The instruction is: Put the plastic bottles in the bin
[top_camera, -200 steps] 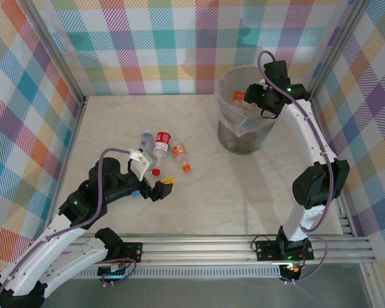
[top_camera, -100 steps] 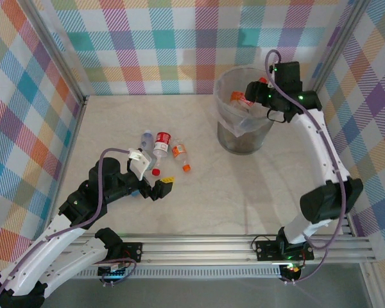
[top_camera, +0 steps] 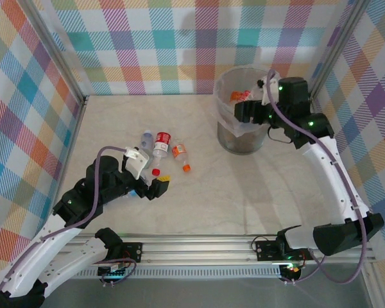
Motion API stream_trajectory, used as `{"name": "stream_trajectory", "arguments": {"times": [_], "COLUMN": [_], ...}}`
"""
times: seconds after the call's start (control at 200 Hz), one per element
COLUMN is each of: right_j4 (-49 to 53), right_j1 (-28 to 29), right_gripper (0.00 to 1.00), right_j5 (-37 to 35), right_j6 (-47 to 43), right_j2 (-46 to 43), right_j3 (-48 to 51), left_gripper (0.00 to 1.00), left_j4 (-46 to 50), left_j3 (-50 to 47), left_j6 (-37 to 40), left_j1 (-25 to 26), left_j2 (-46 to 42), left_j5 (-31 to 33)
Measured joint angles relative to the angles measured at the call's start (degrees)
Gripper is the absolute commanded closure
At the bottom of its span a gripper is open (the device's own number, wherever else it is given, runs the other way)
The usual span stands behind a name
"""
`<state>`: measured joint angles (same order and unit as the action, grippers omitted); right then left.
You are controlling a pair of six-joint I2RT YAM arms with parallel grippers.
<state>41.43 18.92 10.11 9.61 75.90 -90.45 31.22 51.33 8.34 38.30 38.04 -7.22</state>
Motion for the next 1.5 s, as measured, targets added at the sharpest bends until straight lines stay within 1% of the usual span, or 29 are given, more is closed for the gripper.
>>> {"name": "stream_trajectory", "arguments": {"times": [0.25, 0.36, 0.51, 0.705, 0.895, 1.115, 1.255, 1.5], "right_j4": [0.52, 0.11, -2.23, -6.27, -10.01, -14.03, -16.48, -18.14], "right_j1": [13.14, 16.87, 20.06, 22.01, 22.21, 22.40, 22.49, 22.80], "right_gripper": [0.26, 0.27, 0.27, 0.28, 0.27, 0.26, 0.25, 0.25], "right_j5": [-3.06, -4.87, -6.86, -8.87, -9.31, -8.52, -7.72, -6.62], "right_j6": [1.03, 2.93, 6.14, 9.73, 11.56, 12.76, 13.75, 14.40], "right_j2": [-1.42, -0.59, 2.99, 9.92, 18.29, 27.80, 33.42, 41.92], "right_j3": [8.85, 11.58, 13.16, 13.29, 12.74, 9.05, 5.03, -1.03], "left_gripper": [0.00, 0.00, 0.00, 0.00, 0.00, 0.00, 0.00, 0.00], "left_j4": [7.21, 9.70, 11.30, 12.13, 12.15, 11.72, 11.72, 11.72], "left_j3": [0.66, 0.63, -0.33, -1.68, -2.58, -3.82, -4.04, -4.04], "left_j6": [-0.20, -0.17, -0.70, -1.97, -3.43, -4.50, -4.50, -4.52], "left_j1": [0.00, 0.00, 0.00, 0.00, 0.00, 0.00, 0.00, 0.00], "left_j2": [-3.39, -4.55, -4.35, -4.15, -4.66, -5.27, -5.01, -4.92], "left_j5": [-0.83, -0.85, -0.46, 2.34, 4.79, 5.44, 5.44, 5.44]}}
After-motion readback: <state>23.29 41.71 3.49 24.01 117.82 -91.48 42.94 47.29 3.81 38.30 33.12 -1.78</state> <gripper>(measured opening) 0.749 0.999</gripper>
